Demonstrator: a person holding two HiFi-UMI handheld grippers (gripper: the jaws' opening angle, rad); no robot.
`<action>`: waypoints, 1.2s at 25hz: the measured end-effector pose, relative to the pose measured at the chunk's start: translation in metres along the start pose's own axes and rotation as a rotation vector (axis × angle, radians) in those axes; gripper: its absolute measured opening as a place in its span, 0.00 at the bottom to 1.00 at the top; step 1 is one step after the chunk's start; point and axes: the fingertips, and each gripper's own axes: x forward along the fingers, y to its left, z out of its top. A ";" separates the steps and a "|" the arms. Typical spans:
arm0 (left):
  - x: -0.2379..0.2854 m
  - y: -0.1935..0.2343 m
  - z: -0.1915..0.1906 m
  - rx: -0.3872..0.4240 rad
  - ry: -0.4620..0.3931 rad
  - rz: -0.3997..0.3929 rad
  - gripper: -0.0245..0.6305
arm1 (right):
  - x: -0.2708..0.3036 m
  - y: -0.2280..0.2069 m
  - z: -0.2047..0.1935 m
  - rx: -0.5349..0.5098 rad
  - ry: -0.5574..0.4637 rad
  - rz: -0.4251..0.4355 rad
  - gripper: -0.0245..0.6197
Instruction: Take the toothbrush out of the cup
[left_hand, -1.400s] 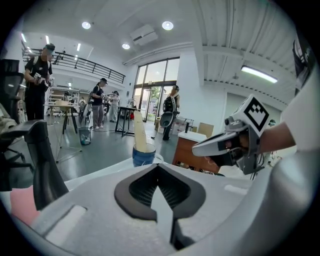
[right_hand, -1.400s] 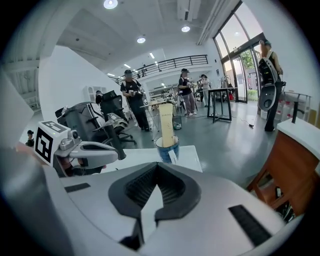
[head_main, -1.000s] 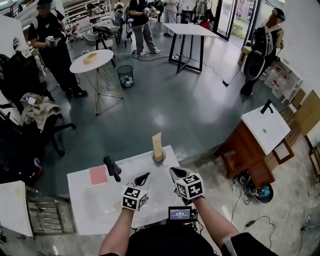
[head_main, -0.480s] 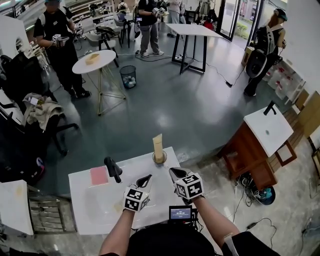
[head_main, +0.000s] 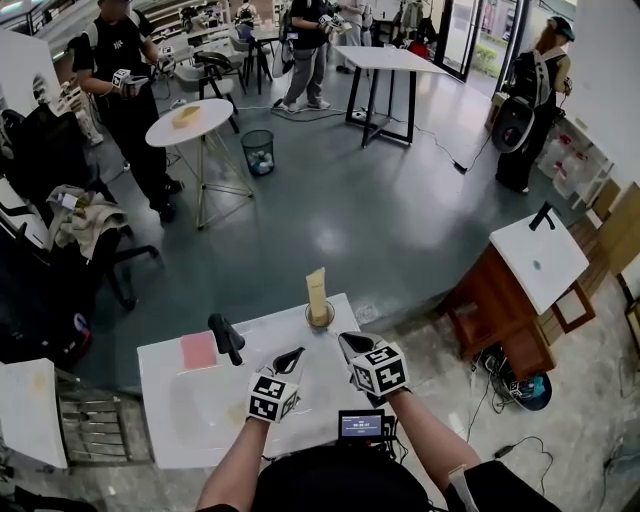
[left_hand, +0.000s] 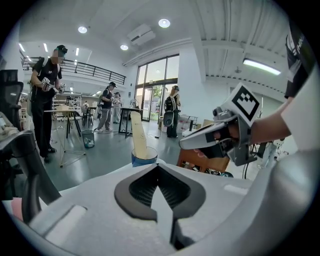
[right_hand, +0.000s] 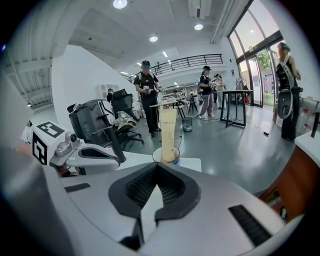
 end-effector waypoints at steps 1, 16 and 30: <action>0.000 -0.001 0.001 0.000 0.000 -0.003 0.05 | 0.000 0.000 0.000 -0.002 0.002 0.005 0.05; 0.018 0.024 0.033 -0.026 -0.047 0.012 0.05 | 0.026 -0.021 0.032 -0.119 0.018 0.073 0.05; 0.041 0.043 0.022 -0.081 0.006 0.061 0.05 | 0.095 -0.035 0.048 -0.110 0.066 0.152 0.33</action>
